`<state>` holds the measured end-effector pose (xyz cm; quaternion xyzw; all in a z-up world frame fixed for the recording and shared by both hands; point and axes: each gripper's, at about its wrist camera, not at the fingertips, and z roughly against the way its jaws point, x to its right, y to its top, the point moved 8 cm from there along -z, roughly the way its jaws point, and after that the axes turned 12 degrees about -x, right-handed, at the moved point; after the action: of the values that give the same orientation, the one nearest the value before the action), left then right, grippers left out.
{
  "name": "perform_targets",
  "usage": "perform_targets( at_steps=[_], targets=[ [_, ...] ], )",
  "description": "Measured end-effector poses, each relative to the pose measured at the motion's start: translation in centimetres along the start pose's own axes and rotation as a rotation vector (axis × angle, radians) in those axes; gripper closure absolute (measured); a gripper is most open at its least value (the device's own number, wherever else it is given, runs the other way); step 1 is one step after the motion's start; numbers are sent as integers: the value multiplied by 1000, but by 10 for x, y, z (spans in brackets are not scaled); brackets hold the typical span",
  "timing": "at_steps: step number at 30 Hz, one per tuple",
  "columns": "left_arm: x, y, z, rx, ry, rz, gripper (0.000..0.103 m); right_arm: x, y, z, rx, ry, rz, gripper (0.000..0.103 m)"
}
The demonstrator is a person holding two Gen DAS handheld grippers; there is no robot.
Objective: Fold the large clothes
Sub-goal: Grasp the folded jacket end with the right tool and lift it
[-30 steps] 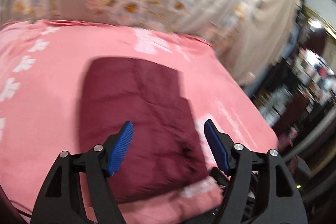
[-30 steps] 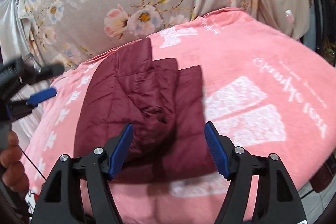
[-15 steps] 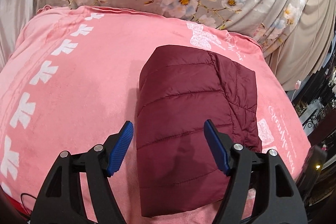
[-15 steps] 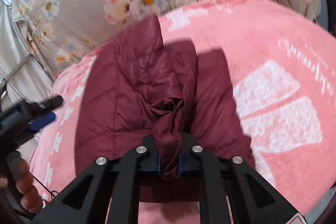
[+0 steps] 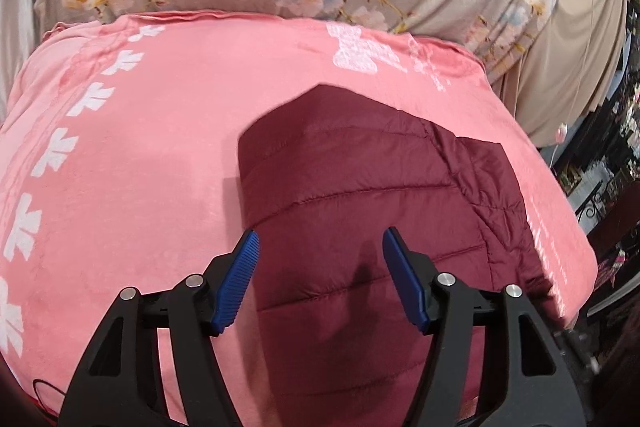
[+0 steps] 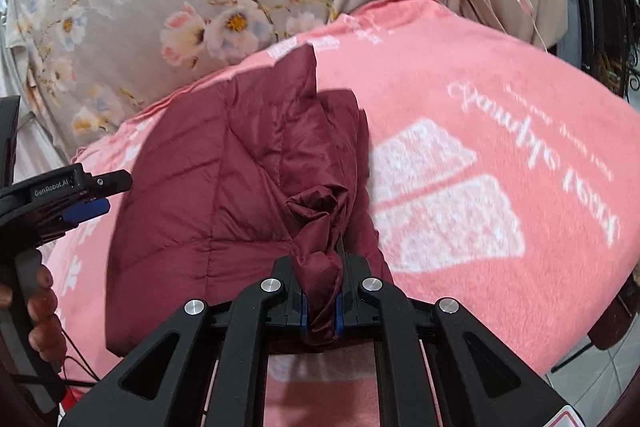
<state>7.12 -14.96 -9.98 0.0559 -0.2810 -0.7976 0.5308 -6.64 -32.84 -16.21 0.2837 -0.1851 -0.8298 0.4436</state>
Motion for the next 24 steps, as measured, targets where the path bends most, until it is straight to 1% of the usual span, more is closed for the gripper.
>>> perform_targets(
  at_steps=[5,12,16,17,18,19,21,23,24],
  targets=[
    [7,-7,-24,-57,4,-6,42,8,-10,-18,-31,0,-11,94],
    [13,-13,-39,-68,45,-41,42,14,-16,-35,-53,2,-16,93],
    [16,-17,-49,-70,72,-62,41,13,-16,-39,-52,-20,12,91],
    [16,-17,-51,-69,79,-67,41,13,-16,-37,-50,-26,18,88],
    [15,-17,-54,-68,89,-71,41,14,-14,-32,-49,-33,17,83],
    [15,-17,-55,-68,93,-72,40,16,-12,-27,-48,-42,12,82],
    [14,-15,-55,-76,87,-67,40,18,-8,-13,-32,-52,5,81],
    [10,-8,-47,-81,55,-42,42,17,4,11,20,-65,13,81],
    [8,-3,-42,-70,41,-29,44,15,13,23,53,-70,26,81]
  ],
)
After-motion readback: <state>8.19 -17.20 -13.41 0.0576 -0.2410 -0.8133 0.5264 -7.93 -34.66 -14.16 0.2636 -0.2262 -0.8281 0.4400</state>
